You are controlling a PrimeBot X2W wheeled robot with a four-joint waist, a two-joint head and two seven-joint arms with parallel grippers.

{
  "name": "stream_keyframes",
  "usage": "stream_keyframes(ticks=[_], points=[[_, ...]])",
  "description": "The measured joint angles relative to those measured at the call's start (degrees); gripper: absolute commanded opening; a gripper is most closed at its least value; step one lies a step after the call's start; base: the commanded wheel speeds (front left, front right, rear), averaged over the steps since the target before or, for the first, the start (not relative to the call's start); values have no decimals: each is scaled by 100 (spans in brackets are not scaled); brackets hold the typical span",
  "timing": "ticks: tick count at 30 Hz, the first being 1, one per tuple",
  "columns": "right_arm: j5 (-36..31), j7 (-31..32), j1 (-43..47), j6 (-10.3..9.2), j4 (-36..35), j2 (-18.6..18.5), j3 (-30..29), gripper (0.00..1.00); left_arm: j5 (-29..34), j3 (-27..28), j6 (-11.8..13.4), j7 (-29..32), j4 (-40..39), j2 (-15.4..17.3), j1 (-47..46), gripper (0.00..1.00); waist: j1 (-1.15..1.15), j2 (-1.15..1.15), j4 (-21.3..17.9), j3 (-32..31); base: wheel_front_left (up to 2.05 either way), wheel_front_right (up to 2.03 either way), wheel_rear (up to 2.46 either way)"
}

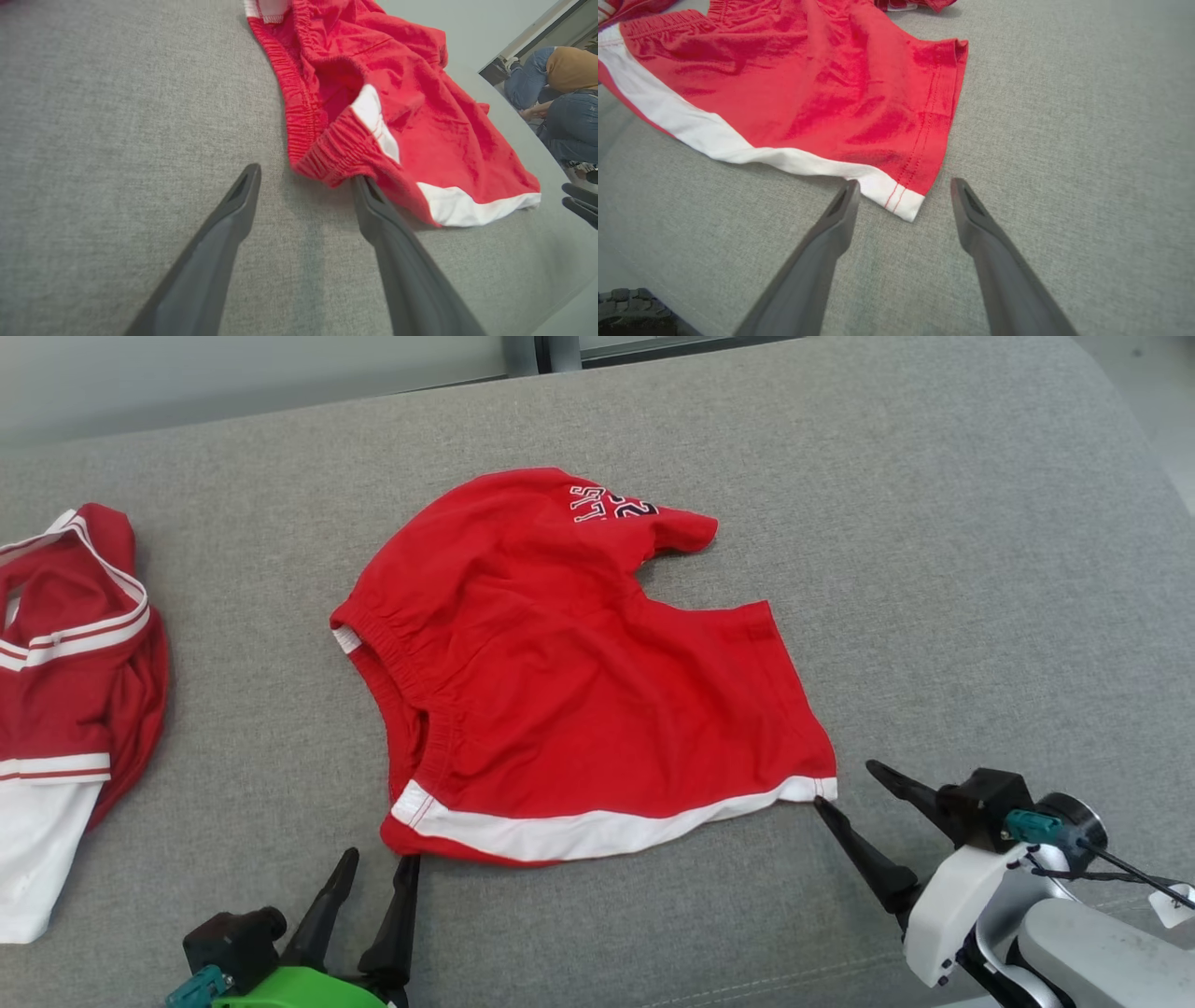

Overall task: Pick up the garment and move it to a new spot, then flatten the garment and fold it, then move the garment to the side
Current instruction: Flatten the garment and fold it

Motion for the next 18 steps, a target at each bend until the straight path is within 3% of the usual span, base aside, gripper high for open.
stream_keyframes(ticks=[8, 18], points=[[232, -1, 222, -22, -44, 26, -156, 100, 185, -112, 0, 71, -412, 156, -15, 100, 0, 0, -25, -51, 0, 0, 0], [282, -1, 232, -22, -36, 192, -86, 100, 360, -253, 267, 1044, -702, 638, 29, 100, 0, 0, -98, -114, 0, 0, 0]])
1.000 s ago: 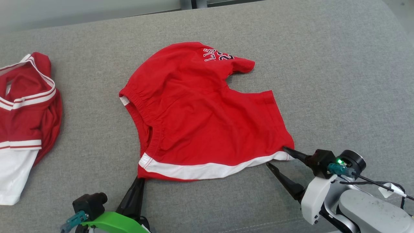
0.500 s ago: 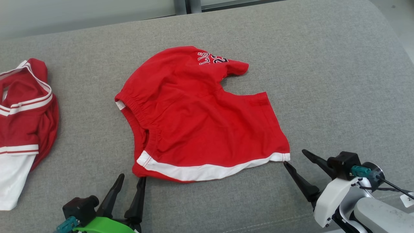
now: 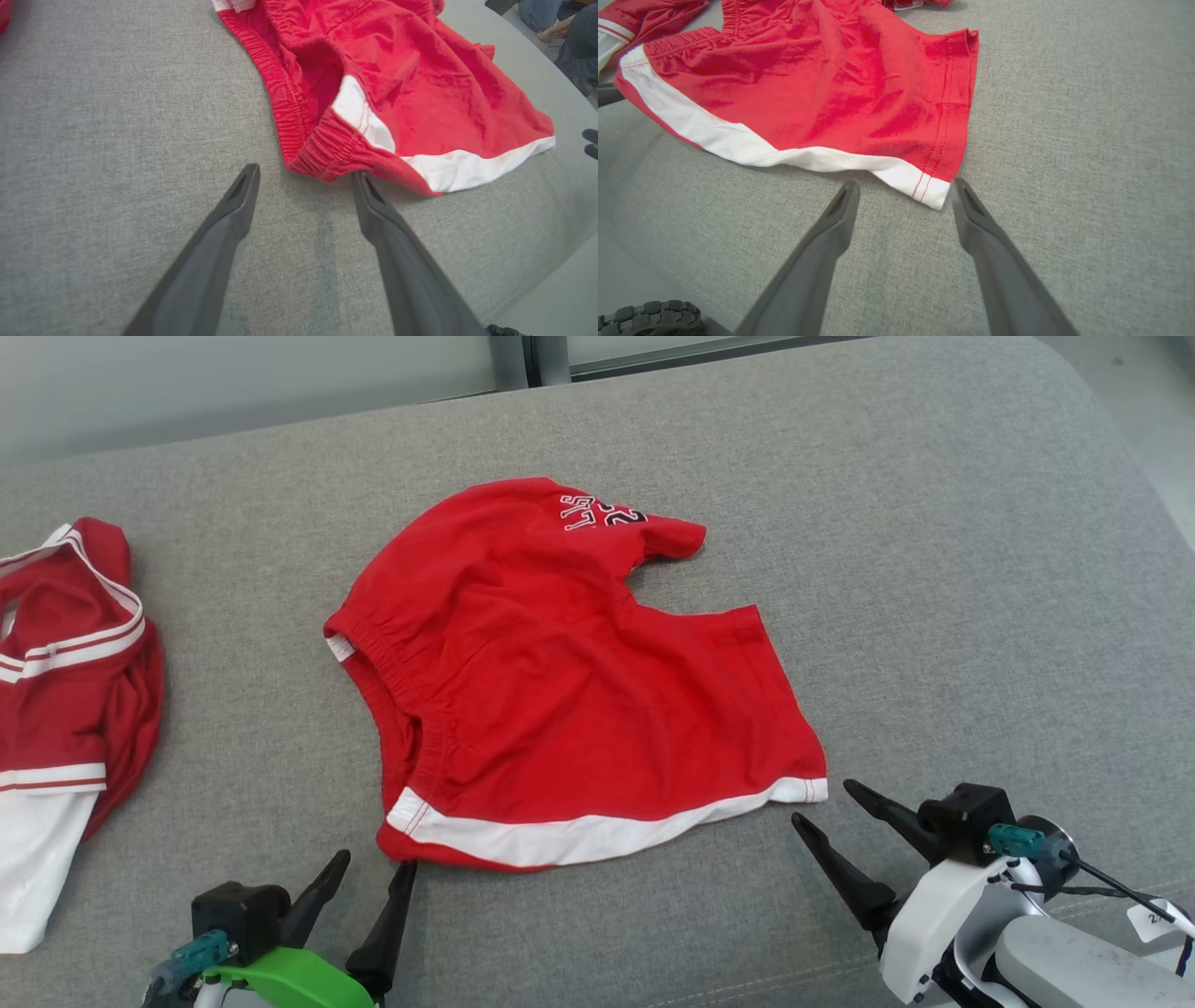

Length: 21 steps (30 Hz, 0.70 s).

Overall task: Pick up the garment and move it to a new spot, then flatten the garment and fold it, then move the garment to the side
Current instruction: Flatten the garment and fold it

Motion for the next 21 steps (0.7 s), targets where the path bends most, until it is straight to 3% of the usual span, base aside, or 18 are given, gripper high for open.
stream_keyframes(ticks=[7, 21], points=[[47, -7, 39, -5, 75, -21, -80, 100, 81, -77, 127, 591, -612, 221, 70, 100, 0, 0, 77, -45, 0, 0, 0], [41, -48, 103, -3, 51, -38, -107, 100, 62, -203, 111, 1536, -1677, 577, -141, 100, 0, 0, 211, -35, 0, 0, 0]])
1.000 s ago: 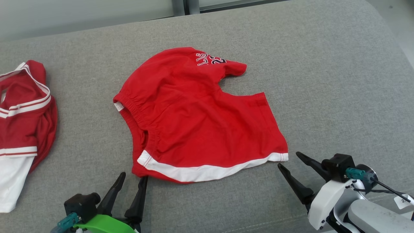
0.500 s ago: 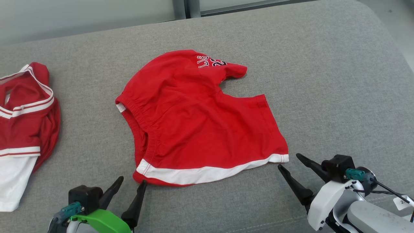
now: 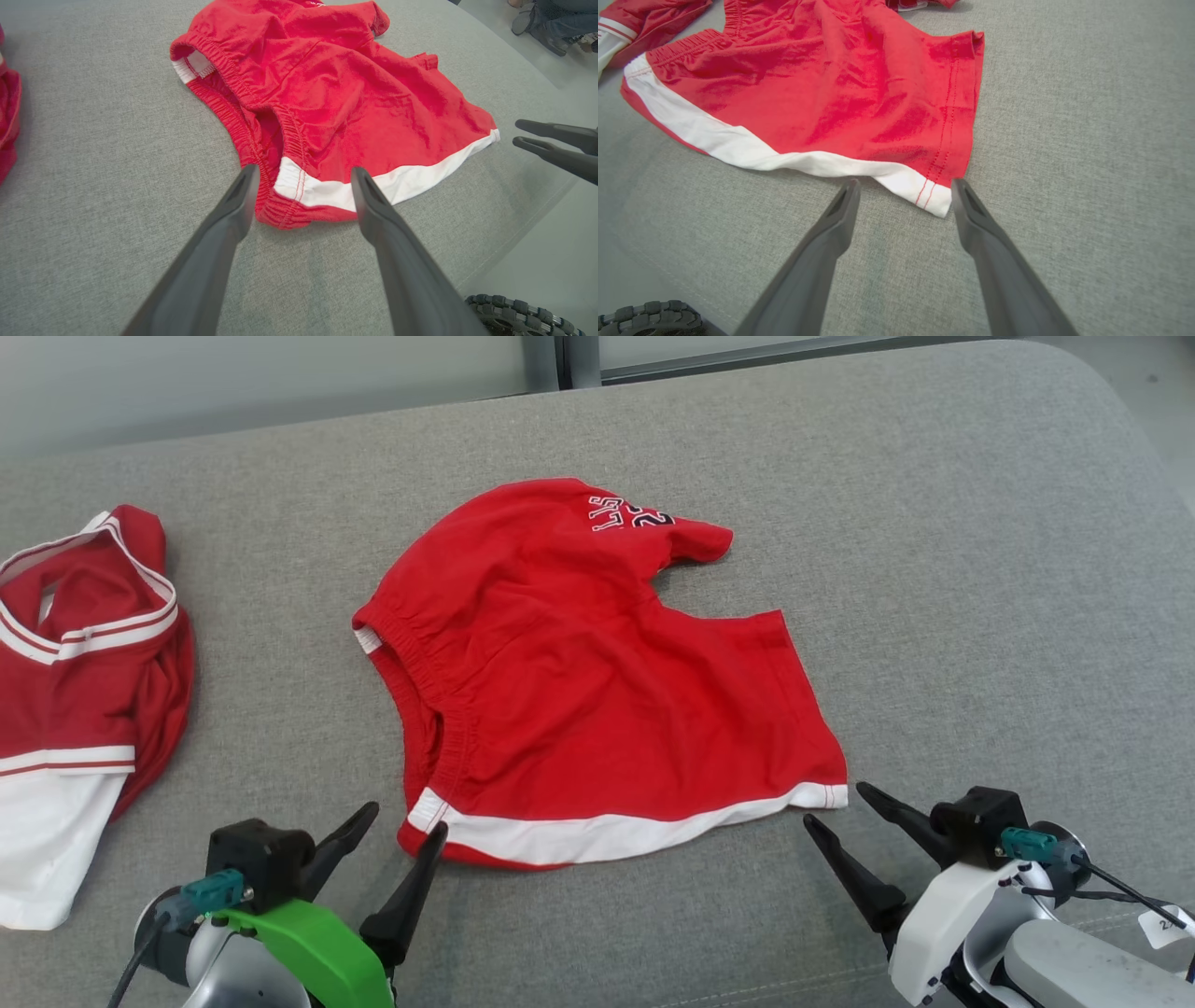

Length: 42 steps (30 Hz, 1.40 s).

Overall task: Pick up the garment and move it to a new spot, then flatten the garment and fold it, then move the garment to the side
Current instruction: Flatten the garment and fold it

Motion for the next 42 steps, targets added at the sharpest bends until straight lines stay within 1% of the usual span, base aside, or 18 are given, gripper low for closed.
stream_keyframes(ticks=[6, 9, 17, 23, 24, 25, 27, 28, 29, 30, 31, 32, 33, 34, 36, 41, 42], points=[[-44, 1, -116, 15, -15, 55, 53, 100, -34, -34, 0, 399, 35, 49, -209, 100, 0, 0, -93, 66, 0, 0, 0], [-57, 1, -158, 26, -16, 92, 53, 100, -33, -32, 4, 623, 94, 152, -232, 100, 0, 0, -183, 107, 0, 0, 0], [-56, 1, -161, 40, 34, 221, 60, 100, -119, 88, 18, 966, 246, 252, -420, 100, 0, 0, -447, 218, 0, 0, 0], [-48, 0, -160, 37, 111, 215, 19, 100, -183, 5, 18, 1149, 300, 253, -453, 100, 0, 0, -554, 234, 0, 0, 0], [-48, 0, -160, 38, 121, 216, 13, 100, -196, -1, 18, 1170, 305, 253, -453, 92, 0, 0, -555, 231, 0, 0, 0], [-48, 0, -160, 37, 129, 216, 11, 100, -201, 0, 18, 1194, 315, 252, -453, 88, 0, 0, -556, 227, 0, 0, 0], [-47, 0, -160, 37, 133, 216, 1, 100, -213, -5, 18, 1248, 346, 250, -454, 65, 0, 0, -555, 219, 0, 0, 0], [-47, 0, -160, 37, 135, 216, -1, 100, -236, -5, 18, 1269, 356, 250, -454, 62, 0, 0, -554, 217, 0, 0, 0], [-47, 0, -160, 37, 138, 216, -4, 100, -250, -7, 18, 1289, 361, 250, -454, 50, 0, 0, -552, 215, 0, 0, 0], [-47, 0, -160, 37, 145, 216, -7, 100, -261, -12, 18, 1298, 368, 250, -454, 47, 0, 0, -549, 214, 0, 0, 0], [-47, 0, -160, 38, 154, 215, -5, 100, -279, -19, 18, 1328, 369, 250, -455, 40, 0, 0, -544, 214, 0, 0, 0], [-47, 0, -161, 41, 165, 214, -3, 100, -299, -24, 18, 1338, 371, 248, -455, 27, 0, 0, -539, 214, 0, 0, 0], [-47, 0, -162, 59, 179, 214, -1, 100, -304, -24, 18, 1339, 377, 246, -455, 18, 0, 0, -534, 215, 0, 0, 0], [-47, 0, -162, 64, 192, 215, 0, 100, -310, -24, 18, 1341, 383, 245, -456, 17, 0, 0, -528, 216, 0, 0, 0], [-47, 0, -169, 67, 227, 215, 2, 100, -354, -21, 18, 1346, 390, 227, -461, 20, 0, 0, -515, 219, 0, 0, 0], [-42, 10, -250, 137, 328, 259, 20, 100, -364, -30, 19, 1347, 394, 151, -527, 17, 0, 0, -470, 221, 0, 0, 0], [-35, 33, -265, 165, 352, 293, 34, 100, -376, -30, 20, 1347, 394, 151, -534, 19, 0, 0, -461, 222, 0, 0, 0]])
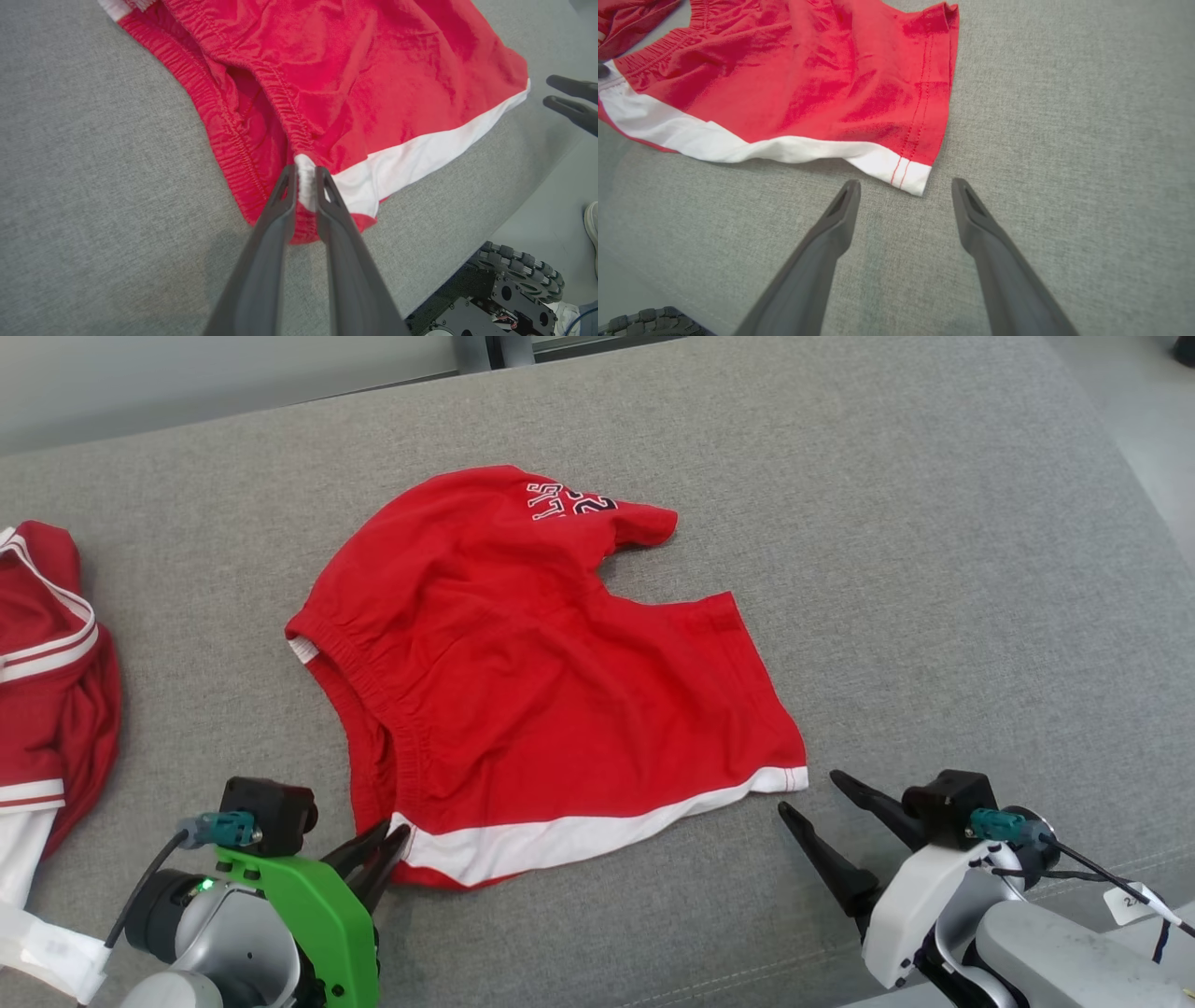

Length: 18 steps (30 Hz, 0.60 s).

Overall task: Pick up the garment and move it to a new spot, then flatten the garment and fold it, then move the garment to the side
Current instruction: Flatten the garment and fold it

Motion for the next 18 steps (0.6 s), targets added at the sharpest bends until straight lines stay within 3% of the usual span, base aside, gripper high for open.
stream_keyframes(ticks=[18], points=[[191, 177, -210, 213, 583, 375, 55, 100, -20, -55, 31, 41, 37, -79, -155, 18, 0, 0, 184, 92, 0, 0, 0]])
